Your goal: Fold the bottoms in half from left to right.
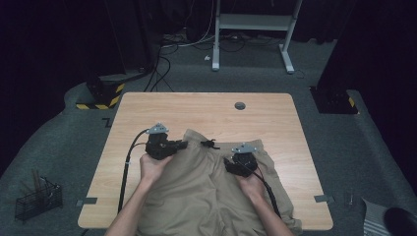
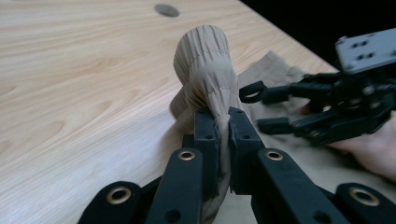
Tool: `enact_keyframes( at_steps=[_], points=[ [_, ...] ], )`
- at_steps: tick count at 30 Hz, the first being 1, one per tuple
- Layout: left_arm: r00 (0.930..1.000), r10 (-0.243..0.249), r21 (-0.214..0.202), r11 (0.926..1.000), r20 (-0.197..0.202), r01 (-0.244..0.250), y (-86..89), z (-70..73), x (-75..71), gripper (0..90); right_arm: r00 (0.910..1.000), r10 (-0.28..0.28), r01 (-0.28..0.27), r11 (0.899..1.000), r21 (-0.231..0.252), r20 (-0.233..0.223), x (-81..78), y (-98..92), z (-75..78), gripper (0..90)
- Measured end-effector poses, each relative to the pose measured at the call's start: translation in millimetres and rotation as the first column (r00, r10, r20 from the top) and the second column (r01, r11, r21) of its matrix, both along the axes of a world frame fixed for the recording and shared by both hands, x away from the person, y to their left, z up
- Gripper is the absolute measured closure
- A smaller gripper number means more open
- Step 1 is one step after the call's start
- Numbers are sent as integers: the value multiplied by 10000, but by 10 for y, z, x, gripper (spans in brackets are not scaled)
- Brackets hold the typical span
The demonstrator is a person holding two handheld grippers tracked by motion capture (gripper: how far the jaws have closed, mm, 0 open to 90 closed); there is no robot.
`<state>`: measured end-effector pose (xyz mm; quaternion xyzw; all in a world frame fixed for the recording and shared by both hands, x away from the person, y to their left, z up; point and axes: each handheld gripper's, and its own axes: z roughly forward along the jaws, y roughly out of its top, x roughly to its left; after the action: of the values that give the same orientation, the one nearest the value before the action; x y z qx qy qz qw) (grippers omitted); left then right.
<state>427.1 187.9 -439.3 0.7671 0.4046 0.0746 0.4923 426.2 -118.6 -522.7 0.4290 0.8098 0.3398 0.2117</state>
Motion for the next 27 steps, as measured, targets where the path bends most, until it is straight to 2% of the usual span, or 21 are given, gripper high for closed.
enact_keyframes(
  at_steps=[3,5,7,9,13,15,19,25,27],
  points=[
    [10000,-27,-1,10000,82,27,-44,51,17,844,10000,91,-91,10000,13,1,25,32,1,384],
    [10000,13,-33,10000,60,-13,-48,67,16,844,9999,163,-161,9995,273,-59,11,26,23,376],
    [10000,74,-28,10000,42,-74,-31,70,14,844,9988,490,-487,9977,476,-55,-54,20,65,388],
    [9999,129,27,9999,45,-129,-5,69,26,844,9962,860,-856,9961,217,-159,-121,17,89,386],
    [9997,233,-113,9997,30,-233,15,64,46,844,9922,1113,-1108,9938,130,-569,-142,23,37,377],
    [9997,254,-192,9995,41,-253,19,68,51,844,9930,1116,-1114,9937,95,-375,-129,68,10,376],
    [9992,400,-643,9971,41,-396,60,106,79,844,9925,1190,-1185,9928,183,-272,-44,254,-6,377],
    [9986,490,-791,9957,208,-472,49,220,154,844,9924,1210,-1205,9925,226,-227,109,588,-15,377],
    [9983,517,-672,9965,255,-499,23,241,170,845,9910,1315,-1309,9911,238,-264,141,667,-14,377]
  ],
)
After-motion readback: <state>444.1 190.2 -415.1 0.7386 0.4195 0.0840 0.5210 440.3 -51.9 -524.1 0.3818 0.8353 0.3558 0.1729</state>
